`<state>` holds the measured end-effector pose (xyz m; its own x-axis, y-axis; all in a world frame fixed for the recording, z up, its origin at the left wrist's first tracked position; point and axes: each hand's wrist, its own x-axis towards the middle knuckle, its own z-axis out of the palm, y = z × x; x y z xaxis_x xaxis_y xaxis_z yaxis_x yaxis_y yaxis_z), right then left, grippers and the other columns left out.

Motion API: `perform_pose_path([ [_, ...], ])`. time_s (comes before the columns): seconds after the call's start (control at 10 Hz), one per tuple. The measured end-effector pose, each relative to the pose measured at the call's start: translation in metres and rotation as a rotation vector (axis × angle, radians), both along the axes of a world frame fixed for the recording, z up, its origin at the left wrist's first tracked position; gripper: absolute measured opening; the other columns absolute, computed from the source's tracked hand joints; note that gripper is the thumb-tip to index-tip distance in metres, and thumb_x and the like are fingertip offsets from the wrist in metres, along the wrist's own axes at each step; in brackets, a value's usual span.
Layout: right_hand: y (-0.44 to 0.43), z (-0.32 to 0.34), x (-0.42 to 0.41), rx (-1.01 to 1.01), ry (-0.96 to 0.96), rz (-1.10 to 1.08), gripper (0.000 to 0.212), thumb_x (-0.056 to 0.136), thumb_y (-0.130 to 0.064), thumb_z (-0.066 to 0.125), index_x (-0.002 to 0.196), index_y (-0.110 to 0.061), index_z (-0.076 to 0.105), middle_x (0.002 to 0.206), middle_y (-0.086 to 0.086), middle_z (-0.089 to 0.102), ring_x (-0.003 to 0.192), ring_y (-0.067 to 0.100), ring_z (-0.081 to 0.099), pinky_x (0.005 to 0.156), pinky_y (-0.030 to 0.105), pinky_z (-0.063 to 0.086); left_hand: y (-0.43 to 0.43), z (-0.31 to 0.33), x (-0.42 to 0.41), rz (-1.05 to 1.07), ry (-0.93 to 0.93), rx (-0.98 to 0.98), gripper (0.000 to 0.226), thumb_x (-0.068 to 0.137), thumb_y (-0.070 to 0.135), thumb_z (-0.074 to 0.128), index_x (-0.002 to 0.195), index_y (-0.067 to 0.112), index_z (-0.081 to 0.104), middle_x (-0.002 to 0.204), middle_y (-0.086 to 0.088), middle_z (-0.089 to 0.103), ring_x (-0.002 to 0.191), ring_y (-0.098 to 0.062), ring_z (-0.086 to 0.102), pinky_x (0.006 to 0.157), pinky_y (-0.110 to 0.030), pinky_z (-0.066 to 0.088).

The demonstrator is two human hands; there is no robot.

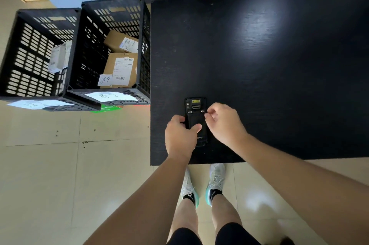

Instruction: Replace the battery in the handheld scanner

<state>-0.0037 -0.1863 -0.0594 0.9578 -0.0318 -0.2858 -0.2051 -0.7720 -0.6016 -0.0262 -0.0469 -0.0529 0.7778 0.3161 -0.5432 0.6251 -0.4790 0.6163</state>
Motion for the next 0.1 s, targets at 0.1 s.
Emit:
perform_pose_path([
  [0.1, -0.0067, -0.005, -0.0378, 0.075, 0.077, -0.196, 0.012, 0.091, -0.023, 0.062, 0.1, -0.018, 0.067, 0.092, 0.0, 0.067, 0.078, 0.013, 0.063, 0.073, 0.02, 0.044, 0.0049, 0.0081, -0.0174, -0.03, -0.012, -0.026, 0.052, 0.082, 0.036, 0.075, 0.128, 0.017, 0.058, 0.102, 0.006, 0.065, 0.089, -0.012, 0.062, 0.075, -0.021, 0.043],
])
